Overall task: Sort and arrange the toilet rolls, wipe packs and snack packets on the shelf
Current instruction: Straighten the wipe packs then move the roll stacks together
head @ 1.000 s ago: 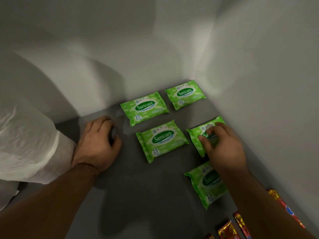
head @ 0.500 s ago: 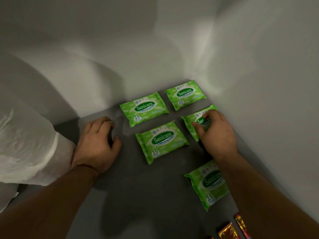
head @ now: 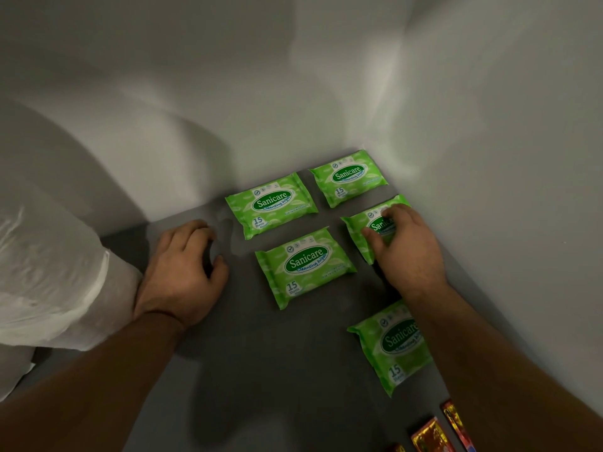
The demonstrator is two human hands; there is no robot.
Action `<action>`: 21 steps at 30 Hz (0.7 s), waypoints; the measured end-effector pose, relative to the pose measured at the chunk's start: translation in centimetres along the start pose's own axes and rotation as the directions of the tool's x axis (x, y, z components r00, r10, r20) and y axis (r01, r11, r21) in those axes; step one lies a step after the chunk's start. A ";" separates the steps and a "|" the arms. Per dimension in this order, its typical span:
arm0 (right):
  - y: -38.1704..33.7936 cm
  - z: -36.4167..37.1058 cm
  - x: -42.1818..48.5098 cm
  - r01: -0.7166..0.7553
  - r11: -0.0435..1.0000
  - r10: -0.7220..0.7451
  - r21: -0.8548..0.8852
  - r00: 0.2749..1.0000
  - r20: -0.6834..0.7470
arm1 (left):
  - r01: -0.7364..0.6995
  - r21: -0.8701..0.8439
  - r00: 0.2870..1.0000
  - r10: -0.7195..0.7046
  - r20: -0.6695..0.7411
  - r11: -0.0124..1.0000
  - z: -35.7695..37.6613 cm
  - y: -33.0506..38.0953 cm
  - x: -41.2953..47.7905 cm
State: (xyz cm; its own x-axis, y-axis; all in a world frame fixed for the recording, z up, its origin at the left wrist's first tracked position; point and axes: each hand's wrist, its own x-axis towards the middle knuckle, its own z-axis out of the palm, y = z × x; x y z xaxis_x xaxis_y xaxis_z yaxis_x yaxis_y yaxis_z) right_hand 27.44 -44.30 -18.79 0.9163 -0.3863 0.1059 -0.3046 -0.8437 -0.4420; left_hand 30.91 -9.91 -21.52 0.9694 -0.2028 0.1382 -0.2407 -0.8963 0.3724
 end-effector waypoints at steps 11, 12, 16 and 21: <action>0.8 -4.3 -9.5 0.096 0.985 -0.080 0.145 0.991 -0.110 | 0.007 0.013 1.000 -0.007 0.001 1.000 0.0 0.0 -0.1; 1.2 -4.6 -11.0 0.083 0.986 -0.074 0.144 0.995 -0.071 | 0.006 0.013 1.000 -0.006 -0.002 1.000 0.0 0.1 -0.1; 2.1 -5.0 -14.8 -0.081 0.991 0.060 0.107 0.981 0.186 | 0.006 0.006 1.000 -0.006 -0.013 1.000 0.1 0.3 -0.2; 2.3 -4.3 -15.0 -0.035 0.995 0.016 0.091 0.980 0.197 | -0.002 -0.015 1.000 0.002 -0.028 1.000 0.1 0.4 -0.2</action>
State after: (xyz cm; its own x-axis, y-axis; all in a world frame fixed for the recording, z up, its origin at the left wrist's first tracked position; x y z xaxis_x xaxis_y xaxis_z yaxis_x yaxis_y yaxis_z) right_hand 11.87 -42.06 -17.53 0.9446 -0.3187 -0.0788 -0.3111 -0.7925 -0.5245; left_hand 30.65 -10.29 -21.48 0.9673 -0.1933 0.1641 -0.2433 -0.8898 0.3861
